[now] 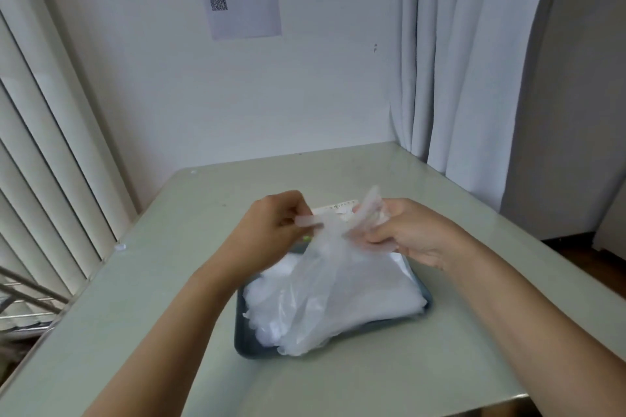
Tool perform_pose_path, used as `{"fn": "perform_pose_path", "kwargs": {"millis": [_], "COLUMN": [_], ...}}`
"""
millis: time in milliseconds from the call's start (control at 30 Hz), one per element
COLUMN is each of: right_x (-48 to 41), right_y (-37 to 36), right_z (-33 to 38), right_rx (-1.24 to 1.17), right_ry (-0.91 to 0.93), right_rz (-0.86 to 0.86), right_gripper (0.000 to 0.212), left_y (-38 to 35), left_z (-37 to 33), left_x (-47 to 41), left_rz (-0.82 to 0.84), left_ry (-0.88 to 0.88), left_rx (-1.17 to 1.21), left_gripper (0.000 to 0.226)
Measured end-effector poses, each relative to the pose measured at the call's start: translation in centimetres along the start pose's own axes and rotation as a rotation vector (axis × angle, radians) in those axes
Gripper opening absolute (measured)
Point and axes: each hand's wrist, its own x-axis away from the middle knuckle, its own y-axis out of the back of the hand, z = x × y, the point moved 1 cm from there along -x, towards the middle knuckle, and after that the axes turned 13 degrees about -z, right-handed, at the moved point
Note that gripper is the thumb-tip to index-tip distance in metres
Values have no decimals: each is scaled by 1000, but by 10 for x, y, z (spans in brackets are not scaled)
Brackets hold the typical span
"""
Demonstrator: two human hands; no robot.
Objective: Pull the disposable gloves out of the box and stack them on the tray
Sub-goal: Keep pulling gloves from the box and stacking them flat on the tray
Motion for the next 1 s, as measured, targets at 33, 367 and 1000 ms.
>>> {"fn": "perform_pose_path", "kwargs": {"millis": [33, 367, 1000], "right_x": [2, -4, -22], "right_y": [3, 10, 15], "right_z": [-3, -44, -60], "right_rx": [22, 391, 848], "right_ry": [-4, -61, -35], "right_rz": [-21, -171, -266], "right_gripper": [32, 9, 17], "left_y": [0, -38, -100], "left_z": [3, 53, 58], "left_x": [-3, -31, 5], "left_rz": [9, 182, 400], "left_ry": [159, 439, -320], "left_rx": [125, -66, -510], "left_gripper": [14, 17, 62]}}
